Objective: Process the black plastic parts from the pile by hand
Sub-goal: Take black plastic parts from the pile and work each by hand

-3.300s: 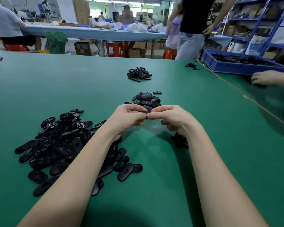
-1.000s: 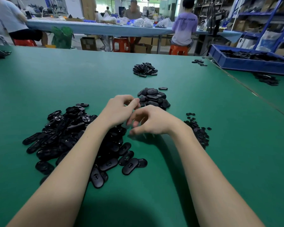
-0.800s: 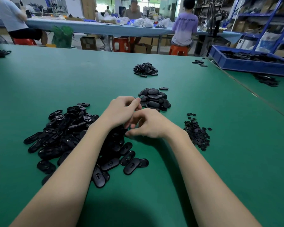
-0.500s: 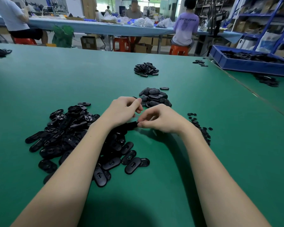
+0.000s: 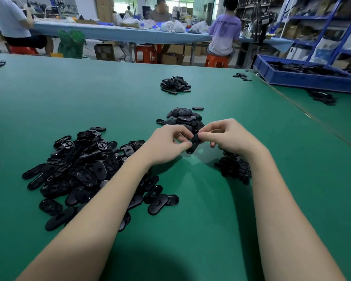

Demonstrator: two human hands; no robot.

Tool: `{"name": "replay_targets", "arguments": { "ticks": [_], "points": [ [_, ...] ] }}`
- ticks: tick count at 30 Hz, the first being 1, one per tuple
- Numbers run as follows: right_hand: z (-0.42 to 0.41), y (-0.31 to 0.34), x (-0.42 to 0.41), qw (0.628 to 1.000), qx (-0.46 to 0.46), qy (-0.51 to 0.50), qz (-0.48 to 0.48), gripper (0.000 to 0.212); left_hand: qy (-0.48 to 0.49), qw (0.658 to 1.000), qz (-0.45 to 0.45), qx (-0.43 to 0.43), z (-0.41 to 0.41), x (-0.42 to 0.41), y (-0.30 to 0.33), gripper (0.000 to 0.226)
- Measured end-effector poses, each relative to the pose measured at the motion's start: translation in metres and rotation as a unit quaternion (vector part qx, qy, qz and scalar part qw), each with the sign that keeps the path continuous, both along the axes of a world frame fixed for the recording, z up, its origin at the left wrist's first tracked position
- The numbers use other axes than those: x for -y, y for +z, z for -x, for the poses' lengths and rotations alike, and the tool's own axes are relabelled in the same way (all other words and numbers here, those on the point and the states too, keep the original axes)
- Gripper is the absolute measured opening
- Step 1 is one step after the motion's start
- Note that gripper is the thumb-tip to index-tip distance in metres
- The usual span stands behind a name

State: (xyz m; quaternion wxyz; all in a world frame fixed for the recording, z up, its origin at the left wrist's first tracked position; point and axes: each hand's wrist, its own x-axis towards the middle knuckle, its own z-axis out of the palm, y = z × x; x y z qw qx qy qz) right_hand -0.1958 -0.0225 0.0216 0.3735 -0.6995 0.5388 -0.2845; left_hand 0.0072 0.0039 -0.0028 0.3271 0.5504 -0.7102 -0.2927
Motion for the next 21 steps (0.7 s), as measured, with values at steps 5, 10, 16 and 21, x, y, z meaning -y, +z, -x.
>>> {"name": "replay_targets", "arguments": {
  "ticks": [5,10,16,21],
  "points": [
    [0.0008,0.0004,-0.0007,1.0,-0.001,0.001,0.008,0.007,-0.011,0.994,-0.066,-0.087,0.0021,-0.0023,0.0019,0.013],
    [-0.001,-0.0031,-0.003,0.999,0.034,0.008,-0.009,0.004,-0.043,0.946,-0.186,-0.261,0.0037,-0.0077,0.0065,0.014],
    [-0.001,-0.0054,-0.0023,0.997,0.064,-0.002,-0.037,0.003,-0.038,0.933,-0.21,-0.29,-0.0014,-0.0062,0.0059,0.022],
    [-0.0042,-0.0047,-0.004,0.996,0.057,0.008,-0.06,0.018,-0.034,0.953,-0.169,-0.251,-0.0001,-0.0071,0.0048,0.031]
  ]
}}
